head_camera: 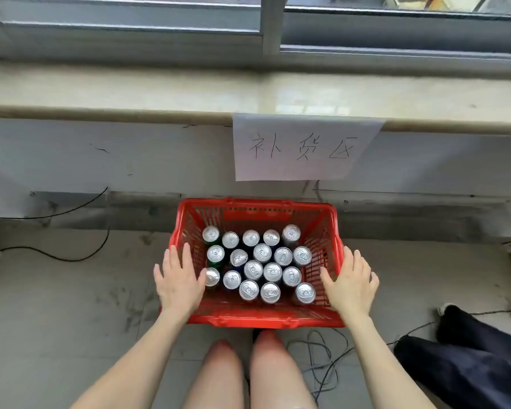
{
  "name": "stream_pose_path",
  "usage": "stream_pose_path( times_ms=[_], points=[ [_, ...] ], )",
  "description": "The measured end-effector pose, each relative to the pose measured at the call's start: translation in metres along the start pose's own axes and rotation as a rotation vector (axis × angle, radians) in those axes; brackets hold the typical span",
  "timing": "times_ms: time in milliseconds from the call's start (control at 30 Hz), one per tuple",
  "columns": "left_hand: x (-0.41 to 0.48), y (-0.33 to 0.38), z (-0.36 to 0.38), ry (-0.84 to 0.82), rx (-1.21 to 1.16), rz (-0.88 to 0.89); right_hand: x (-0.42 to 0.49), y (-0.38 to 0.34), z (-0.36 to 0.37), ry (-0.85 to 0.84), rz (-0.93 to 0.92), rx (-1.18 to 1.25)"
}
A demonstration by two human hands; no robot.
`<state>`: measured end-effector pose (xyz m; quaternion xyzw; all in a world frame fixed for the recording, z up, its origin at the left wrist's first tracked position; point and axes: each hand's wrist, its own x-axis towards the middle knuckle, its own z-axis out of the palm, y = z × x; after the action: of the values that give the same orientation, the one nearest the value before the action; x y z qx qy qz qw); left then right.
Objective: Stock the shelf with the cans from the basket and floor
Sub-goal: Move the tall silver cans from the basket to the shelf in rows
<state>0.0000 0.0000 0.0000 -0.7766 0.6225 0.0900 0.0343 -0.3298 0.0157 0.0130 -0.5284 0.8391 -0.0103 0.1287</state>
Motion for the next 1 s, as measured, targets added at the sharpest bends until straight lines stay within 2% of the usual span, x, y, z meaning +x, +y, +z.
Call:
stream_pose_path(
  times_ms=[233,400,567,1000],
  points=[
    [0.025,-0.017,0.027,-0.086,0.007,-0.136,0.032,0.016,0.042,-0.046,0.058,0.053],
    [0.036,-0.023,0.034,-0.084,-0.124,-0.211,0.043,0.024,0.068,-0.097,0.173,0.235],
    [0.049,-0.045,0.050,-0.077,-0.208,-0.284,0.051,0.036,0.080,-0.067,0.212,0.421],
    [0.074,-0.071,0.065,-0.118,-0.329,-0.246,0.075,0.040,0.080,-0.042,0.242,0.514]
  ],
)
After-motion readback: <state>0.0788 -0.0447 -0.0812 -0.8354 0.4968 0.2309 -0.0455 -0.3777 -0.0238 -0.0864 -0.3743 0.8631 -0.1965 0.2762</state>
